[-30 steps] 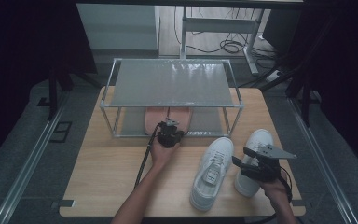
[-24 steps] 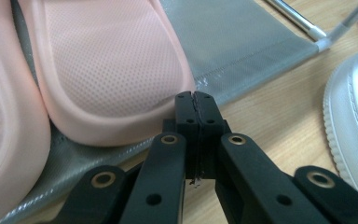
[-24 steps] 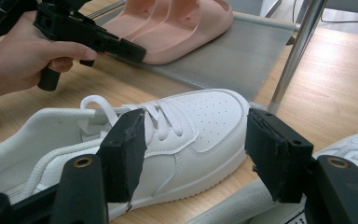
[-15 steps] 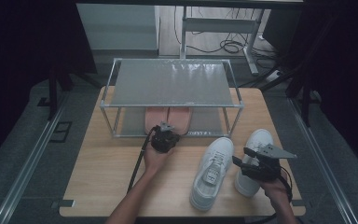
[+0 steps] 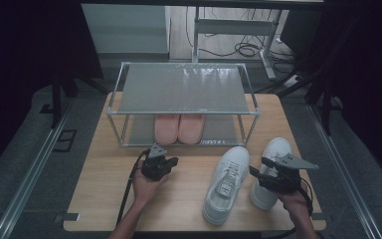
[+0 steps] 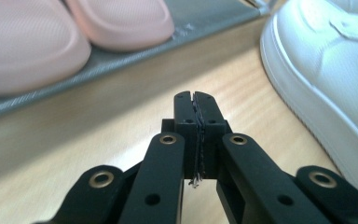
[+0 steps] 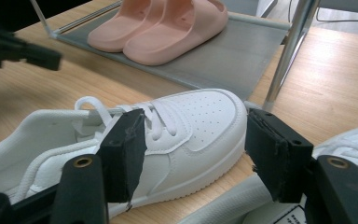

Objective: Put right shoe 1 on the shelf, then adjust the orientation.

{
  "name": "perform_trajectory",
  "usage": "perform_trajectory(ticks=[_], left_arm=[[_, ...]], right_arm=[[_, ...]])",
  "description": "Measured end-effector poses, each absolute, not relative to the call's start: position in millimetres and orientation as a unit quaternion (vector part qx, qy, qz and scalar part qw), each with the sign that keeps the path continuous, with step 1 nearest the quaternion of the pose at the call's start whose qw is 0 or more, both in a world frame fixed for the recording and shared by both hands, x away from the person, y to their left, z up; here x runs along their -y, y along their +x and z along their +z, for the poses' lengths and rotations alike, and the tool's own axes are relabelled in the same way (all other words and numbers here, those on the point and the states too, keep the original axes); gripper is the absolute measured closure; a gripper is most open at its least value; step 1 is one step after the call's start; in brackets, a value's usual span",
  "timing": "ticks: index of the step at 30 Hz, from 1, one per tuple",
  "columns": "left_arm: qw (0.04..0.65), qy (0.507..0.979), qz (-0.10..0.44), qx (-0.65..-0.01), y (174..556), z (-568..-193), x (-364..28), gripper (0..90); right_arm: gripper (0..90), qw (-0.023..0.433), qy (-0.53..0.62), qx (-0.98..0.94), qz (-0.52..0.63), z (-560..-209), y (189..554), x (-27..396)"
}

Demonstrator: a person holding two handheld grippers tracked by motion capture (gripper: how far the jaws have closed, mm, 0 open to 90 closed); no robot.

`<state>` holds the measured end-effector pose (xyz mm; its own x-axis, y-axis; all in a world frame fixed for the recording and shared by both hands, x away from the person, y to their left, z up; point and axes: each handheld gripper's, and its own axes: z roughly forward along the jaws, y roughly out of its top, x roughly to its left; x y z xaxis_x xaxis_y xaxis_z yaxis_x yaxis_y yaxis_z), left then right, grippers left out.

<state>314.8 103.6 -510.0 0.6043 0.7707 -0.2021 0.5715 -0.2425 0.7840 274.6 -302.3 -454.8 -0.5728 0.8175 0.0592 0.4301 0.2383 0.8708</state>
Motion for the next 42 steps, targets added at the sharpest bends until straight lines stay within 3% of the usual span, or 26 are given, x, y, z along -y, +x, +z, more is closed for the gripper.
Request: perform_trajectory(ticks=[15, 18, 19, 22, 34, 42], left_arm=[[0.428, 0.782, 0.110, -0.440, 266, -512, -150, 85.5], [0.427, 0.780, 0.109, -0.445, 267, -512, -151, 73.0], [0.426, 0.776, 0.113, -0.450, 267, -512, -152, 73.0], [0.422, 0.775, 0.120, -0.455, 268, -511, -153, 58.8], [0.415, 0.776, 0.117, -0.461, 270, -517, -156, 49.3], [0.419, 0.777, 0.109, -0.457, 271, -516, -156, 46.4]], right_arm=[[38.8, 0.218, 0.417, -0.752, 0.462, -453, 274, 308], [38.9, 0.219, 0.415, -0.752, 0.462, -452, 274, 307], [38.9, 0.219, 0.415, -0.752, 0.462, -452, 274, 307], [38.9, 0.219, 0.413, -0.754, 0.462, -451, 273, 306], [40.5, 0.221, 0.413, -0.754, 0.461, -451, 273, 306], [54.6, 0.208, 0.412, -0.758, 0.461, -451, 273, 310]])
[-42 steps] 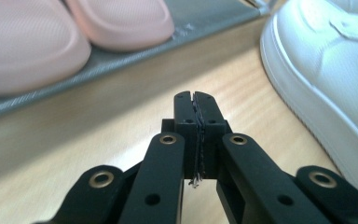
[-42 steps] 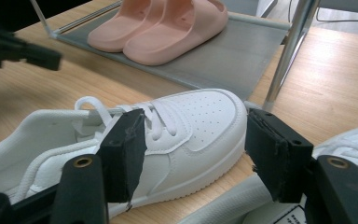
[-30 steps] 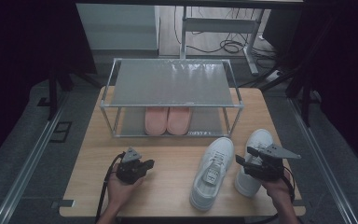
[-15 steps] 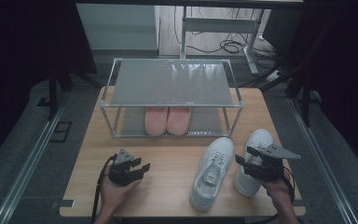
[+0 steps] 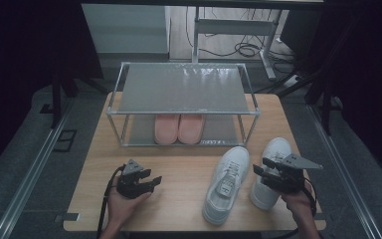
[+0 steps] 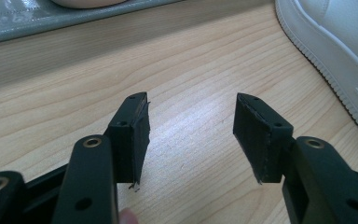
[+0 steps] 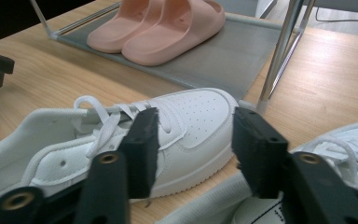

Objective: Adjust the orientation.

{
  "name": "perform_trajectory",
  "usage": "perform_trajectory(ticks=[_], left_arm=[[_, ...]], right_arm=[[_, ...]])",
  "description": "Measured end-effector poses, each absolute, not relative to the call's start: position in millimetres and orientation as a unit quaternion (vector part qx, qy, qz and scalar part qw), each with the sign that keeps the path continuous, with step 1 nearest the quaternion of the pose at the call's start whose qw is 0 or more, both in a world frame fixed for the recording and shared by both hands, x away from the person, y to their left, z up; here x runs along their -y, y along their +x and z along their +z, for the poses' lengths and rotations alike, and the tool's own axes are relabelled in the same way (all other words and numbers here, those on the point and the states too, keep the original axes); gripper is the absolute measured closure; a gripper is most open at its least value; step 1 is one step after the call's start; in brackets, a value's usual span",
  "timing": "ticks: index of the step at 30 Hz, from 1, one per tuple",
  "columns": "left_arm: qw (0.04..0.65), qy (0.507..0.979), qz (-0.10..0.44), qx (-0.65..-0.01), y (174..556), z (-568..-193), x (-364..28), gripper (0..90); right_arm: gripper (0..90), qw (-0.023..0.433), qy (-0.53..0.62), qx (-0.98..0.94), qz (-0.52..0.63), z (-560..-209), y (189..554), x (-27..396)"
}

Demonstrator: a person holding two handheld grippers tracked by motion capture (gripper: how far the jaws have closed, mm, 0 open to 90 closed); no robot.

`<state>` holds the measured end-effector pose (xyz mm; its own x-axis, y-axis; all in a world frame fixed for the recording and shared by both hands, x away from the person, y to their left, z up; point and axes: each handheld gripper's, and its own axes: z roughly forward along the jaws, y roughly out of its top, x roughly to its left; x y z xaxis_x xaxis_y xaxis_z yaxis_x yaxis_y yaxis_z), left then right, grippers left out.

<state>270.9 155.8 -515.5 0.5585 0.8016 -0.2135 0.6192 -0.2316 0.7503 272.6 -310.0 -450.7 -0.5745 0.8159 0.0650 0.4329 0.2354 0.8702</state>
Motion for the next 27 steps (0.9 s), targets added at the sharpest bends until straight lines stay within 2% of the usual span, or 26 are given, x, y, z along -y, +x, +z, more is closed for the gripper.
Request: perform_trajectory(ticks=[2, 3, 5, 6, 7, 9, 15, 27], left_arm=[[0.420, 0.777, 0.107, -0.456, 271, -515, -157, 45.9], [0.422, 0.776, 0.105, -0.458, 270, -513, -158, 45.6], [0.424, 0.775, 0.106, -0.457, 270, -512, -159, 45.6], [0.425, 0.774, 0.105, -0.458, 270, -511, -160, 45.6], [0.425, 0.773, 0.105, -0.459, 270, -510, -160, 45.6], [0.426, 0.773, 0.102, -0.459, 270, -509, -161, 45.6], [0.425, 0.775, 0.101, -0.457, 271, -509, -162, 45.6], [0.431, 0.769, 0.108, -0.460, 269, -505, -167, 45.8]], right_arm=[[59.7, 0.205, 0.410, -0.760, 0.461, -449, 272, 311], [65.6, 0.203, 0.407, -0.762, 0.461, -448, 271, 312], [68.8, 0.202, 0.406, -0.763, 0.460, -447, 271, 312], [75.5, 0.197, 0.403, -0.772, 0.451, -446, 270, 311], [75.5, 0.197, 0.403, -0.772, 0.451, -446, 270, 311], [82.6, 0.190, 0.398, -0.783, 0.437, -447, 271, 307], [89.7, 0.176, 0.382, -0.813, 0.403, -450, 275, 294], [90.0, 0.172, 0.363, -0.852, 0.336, -449, 285, 271]])
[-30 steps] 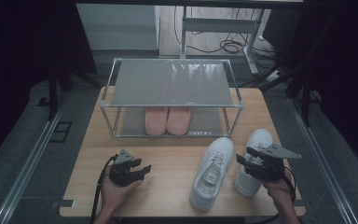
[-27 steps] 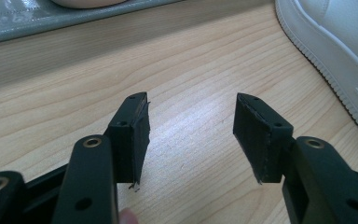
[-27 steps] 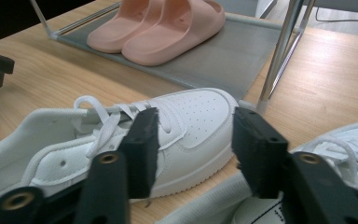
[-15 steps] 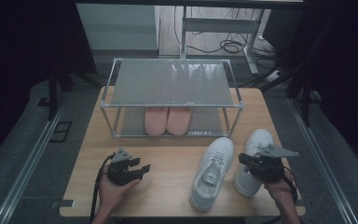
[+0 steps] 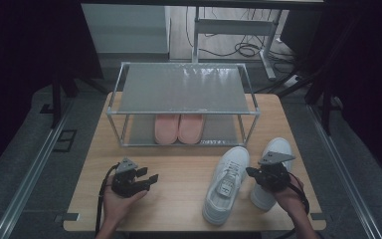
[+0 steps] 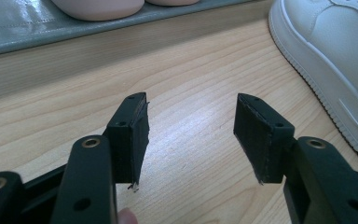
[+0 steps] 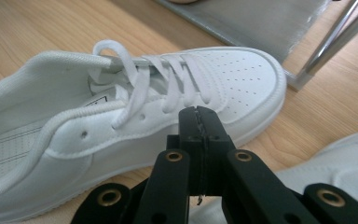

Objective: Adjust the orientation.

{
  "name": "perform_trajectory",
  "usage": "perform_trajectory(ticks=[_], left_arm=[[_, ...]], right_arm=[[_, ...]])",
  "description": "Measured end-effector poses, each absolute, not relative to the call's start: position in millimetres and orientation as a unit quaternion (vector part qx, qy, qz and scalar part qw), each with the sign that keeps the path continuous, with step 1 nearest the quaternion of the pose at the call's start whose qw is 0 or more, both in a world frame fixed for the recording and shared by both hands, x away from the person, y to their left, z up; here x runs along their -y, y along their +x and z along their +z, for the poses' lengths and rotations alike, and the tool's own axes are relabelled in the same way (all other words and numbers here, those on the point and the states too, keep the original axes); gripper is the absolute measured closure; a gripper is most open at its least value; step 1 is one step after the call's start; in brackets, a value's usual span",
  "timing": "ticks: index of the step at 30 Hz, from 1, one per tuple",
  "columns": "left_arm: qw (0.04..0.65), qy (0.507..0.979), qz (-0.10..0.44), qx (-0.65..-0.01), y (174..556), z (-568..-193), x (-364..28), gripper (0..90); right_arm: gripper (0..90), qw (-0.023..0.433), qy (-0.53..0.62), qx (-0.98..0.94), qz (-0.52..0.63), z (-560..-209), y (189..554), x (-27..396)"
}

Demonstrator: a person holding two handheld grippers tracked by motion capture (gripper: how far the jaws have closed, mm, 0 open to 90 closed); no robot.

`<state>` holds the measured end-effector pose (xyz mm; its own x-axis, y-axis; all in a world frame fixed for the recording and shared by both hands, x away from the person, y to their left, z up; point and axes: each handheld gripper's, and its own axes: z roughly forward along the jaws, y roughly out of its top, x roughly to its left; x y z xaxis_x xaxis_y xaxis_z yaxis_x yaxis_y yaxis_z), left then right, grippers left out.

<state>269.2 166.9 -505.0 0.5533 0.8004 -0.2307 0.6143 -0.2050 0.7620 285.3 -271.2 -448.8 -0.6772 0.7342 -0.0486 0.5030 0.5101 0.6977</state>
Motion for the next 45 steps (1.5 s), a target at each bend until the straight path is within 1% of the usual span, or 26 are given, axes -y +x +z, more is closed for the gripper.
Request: perform_trajectory(ticks=[5, 10, 17, 26, 35, 37, 45], left_arm=[[0.431, 0.769, 0.110, -0.459, 268, -503, -166, 45.9], [0.433, 0.768, 0.109, -0.460, 269, -504, -168, 46.0], [0.432, 0.769, 0.108, -0.460, 268, -504, -166, 46.0], [0.434, 0.767, 0.107, -0.460, 268, -503, -167, 46.2], [0.434, 0.768, 0.106, -0.458, 268, -503, -167, 46.3], [0.435, 0.767, 0.106, -0.460, 268, -502, -167, 46.3], [0.436, 0.768, 0.106, -0.457, 268, -502, -167, 46.4]], right_arm=[[90.0, 0.166, 0.349, -0.874, 0.295, -449, 291, 254], [90.0, 0.152, 0.348, -0.883, 0.276, -452, 291, 253], [90.0, 0.157, 0.345, -0.887, 0.262, -453, 291, 250], [90.0, 0.147, 0.349, -0.891, 0.250, -451, 296, 250], [90.0, 0.150, 0.357, -0.893, 0.229, -453, 299, 248], [90.0, 0.144, 0.360, -0.894, 0.226, -454, 301, 250], [90.0, 0.148, 0.354, -0.902, 0.199, -454, 305, 241]])
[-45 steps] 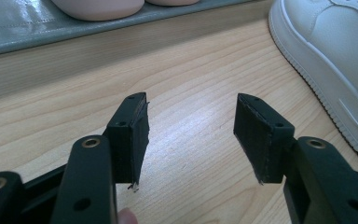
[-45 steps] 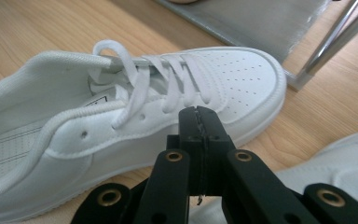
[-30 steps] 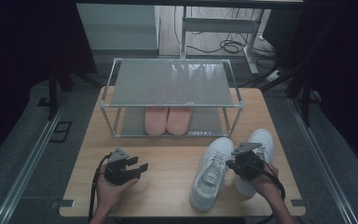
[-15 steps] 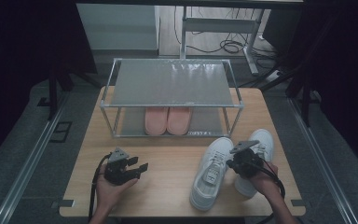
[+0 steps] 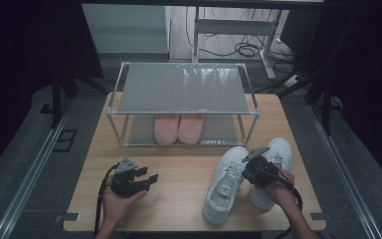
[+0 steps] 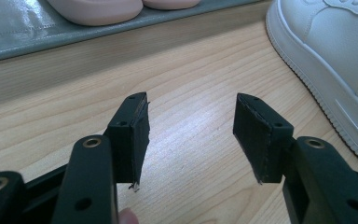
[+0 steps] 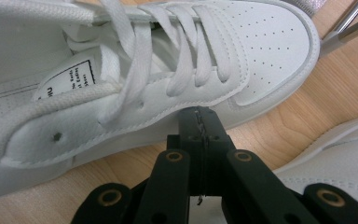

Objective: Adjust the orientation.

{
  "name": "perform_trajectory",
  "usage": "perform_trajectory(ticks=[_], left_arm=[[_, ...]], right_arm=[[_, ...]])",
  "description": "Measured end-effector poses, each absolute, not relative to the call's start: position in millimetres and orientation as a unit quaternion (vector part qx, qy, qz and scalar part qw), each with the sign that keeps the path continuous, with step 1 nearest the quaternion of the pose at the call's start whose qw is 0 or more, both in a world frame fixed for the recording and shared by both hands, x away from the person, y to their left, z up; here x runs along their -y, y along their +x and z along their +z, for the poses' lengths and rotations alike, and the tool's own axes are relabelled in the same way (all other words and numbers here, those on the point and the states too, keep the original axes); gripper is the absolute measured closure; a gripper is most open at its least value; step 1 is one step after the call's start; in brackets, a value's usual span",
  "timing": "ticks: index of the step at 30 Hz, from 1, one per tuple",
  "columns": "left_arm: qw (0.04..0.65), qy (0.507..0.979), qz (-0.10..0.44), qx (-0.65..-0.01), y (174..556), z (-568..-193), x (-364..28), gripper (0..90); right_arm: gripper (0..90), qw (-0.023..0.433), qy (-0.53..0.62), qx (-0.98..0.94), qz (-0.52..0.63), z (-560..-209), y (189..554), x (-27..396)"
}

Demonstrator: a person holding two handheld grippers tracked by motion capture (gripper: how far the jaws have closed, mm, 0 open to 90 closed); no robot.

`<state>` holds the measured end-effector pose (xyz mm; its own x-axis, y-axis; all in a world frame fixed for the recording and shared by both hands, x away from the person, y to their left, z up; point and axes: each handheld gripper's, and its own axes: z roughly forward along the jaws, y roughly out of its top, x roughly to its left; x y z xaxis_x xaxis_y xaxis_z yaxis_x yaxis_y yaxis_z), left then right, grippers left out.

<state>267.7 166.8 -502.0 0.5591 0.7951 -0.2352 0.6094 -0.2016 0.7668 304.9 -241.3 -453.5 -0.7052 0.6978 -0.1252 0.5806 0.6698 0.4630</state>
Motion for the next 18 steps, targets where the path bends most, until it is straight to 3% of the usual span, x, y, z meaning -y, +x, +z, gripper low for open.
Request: perform_trajectory(ticks=[18], left_arm=[[0.437, 0.767, 0.105, -0.458, 269, -502, -169, 46.4]], right_arm=[[90.0, 0.141, 0.331, -0.913, 0.192, -452, 319, 211]])
